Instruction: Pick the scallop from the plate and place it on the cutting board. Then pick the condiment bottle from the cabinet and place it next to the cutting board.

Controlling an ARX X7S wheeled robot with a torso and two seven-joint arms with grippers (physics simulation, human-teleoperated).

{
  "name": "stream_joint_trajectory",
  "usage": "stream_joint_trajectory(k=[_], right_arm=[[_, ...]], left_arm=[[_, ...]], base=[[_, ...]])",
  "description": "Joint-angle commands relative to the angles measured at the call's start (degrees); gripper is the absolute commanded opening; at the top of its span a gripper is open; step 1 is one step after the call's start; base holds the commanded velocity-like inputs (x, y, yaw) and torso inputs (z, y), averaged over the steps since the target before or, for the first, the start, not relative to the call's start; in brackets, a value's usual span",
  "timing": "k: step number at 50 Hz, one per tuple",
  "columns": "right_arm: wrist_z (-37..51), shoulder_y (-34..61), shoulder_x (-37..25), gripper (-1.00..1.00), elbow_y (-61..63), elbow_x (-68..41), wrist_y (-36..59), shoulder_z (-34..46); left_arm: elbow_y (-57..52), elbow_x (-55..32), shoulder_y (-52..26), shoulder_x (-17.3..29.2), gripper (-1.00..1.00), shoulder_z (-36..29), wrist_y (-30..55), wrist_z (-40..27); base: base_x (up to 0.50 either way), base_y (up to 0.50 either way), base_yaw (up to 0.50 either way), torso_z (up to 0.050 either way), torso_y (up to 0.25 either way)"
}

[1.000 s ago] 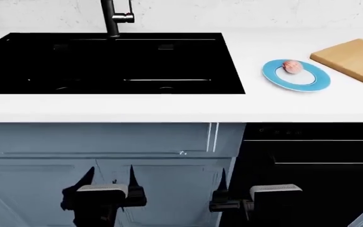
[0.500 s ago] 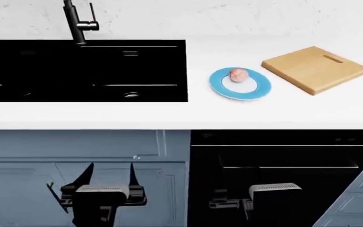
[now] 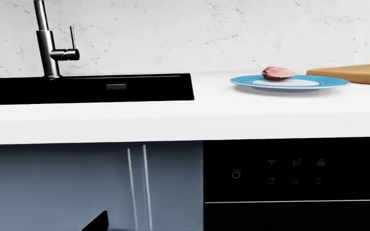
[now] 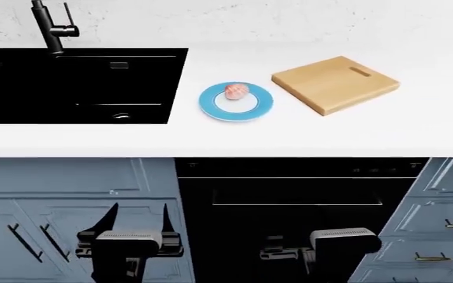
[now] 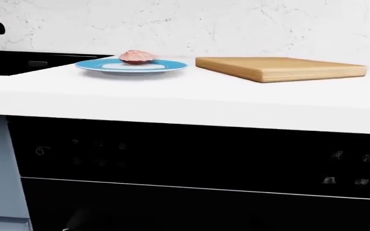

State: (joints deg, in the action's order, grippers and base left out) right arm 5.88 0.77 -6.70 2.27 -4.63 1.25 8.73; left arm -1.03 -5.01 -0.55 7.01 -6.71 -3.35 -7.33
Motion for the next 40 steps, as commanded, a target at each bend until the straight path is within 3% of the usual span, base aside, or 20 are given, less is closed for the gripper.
stream_joint_trajectory(k=[1, 10, 15, 18, 23, 26, 28, 33, 40], right_arm=[[0.68, 0.19, -0.60, 1.00, -0.22, -0.34, -0.31, 0.71], [2.00, 0.37, -1.66, 1.00, 4.49, -0.33, 2.96, 0.41], [2.12, 1.49, -2.76, 1.00, 12.69, -2.75, 9.66, -0.69], [2.81, 3.48, -3.71, 1.00, 19.96, -5.50, 17.87, -2.40], [4.48, 11.85, -6.74, 1.00, 33.58, -12.54, 41.69, -6.33], [4.37, 37.63, -8.90, 1.00, 41.93, -27.10, 67.48, -16.53], [3.82, 46.25, -9.54, 1.00, 40.78, -29.78, 83.62, -18.04], [5.66, 56.33, -11.48, 1.00, 35.75, -34.09, 88.61, -17.82], [13.77, 65.10, -16.16, 1.00, 26.97, -46.38, 88.33, -15.39]], left_arm=[[-1.14, -1.17, 0.36, 0.70, 1.00, -0.65, 0.15, -0.08], [-6.52, -2.61, 0.82, 1.95, 1.00, -1.79, 5.16, 0.59], [-14.97, -6.27, -2.69, 2.61, 1.00, -0.62, 16.34, -0.45], [-21.26, -9.94, -7.14, 2.76, 1.00, 0.89, 27.69, -2.52], [-28.76, -16.76, -18.52, 3.57, 1.00, 4.01, 47.82, -5.77], [-29.51, -26.90, -42.15, 4.86, 1.00, 9.44, 73.61, -7.49], [-27.98, -28.54, -49.25, 5.09, 1.00, 9.82, 79.80, -7.68], [-26.13, -31.32, -60.09, 4.33, 1.00, 10.73, 88.98, -8.52], [-16.94, -31.89, -70.02, 5.90, 1.00, 7.50, 90.34, -6.67]], base=[[-0.04, -0.50, 0.00, 0.050, 0.000], [-0.02, -0.50, 0.00, 0.050, 0.000], [0.00, -0.02, 0.00, 0.046, 0.000], [0.00, 0.00, 0.00, 0.009, 0.000], [0.00, 0.00, 0.00, 0.000, 0.000], [0.00, 0.00, 0.00, 0.000, 0.000], [0.00, 0.00, 0.00, 0.000, 0.000], [0.00, 0.00, 0.00, 0.000, 0.000], [0.10, 0.00, 0.00, 0.000, 0.000]])
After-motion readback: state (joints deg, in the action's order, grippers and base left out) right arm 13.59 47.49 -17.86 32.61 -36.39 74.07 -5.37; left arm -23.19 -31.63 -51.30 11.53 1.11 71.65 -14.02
